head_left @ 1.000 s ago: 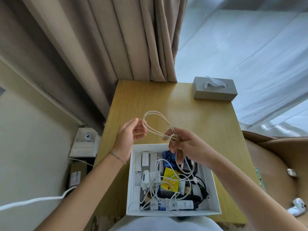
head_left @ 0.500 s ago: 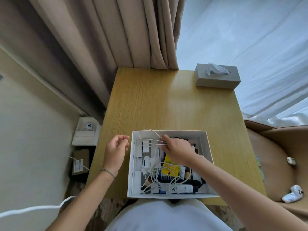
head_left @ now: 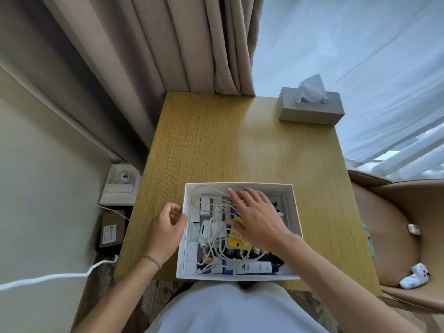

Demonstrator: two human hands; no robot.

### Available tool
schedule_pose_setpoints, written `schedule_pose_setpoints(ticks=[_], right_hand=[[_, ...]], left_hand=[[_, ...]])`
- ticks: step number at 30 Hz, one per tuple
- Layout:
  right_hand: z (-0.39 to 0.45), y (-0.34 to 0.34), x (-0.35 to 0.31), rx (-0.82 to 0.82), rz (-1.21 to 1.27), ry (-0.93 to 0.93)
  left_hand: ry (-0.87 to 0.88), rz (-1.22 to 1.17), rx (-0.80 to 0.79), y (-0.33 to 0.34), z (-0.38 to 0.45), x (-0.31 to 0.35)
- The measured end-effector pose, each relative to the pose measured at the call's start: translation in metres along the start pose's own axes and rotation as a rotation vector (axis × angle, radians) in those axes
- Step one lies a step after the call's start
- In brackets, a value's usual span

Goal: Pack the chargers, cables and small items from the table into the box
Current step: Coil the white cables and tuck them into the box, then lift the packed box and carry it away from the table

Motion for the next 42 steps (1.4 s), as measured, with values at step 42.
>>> schedule_pose_setpoints(ticks=[42], right_hand=[[-0.301, -0.076, 0.035, 0.342, 0.03, 1.519]], left_hand=[[0.726, 0.561, -0.47, 0.067, -0.003, 0.123]])
Point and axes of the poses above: each hand's wrist, its own z-axis towards the middle knuckle, its own y-axis out of the palm, x = y × z, the point moved 10 cm from there along z, towards the middle knuckle, and after that the axes turned 7 degrees about x, right-handed, at the moved point
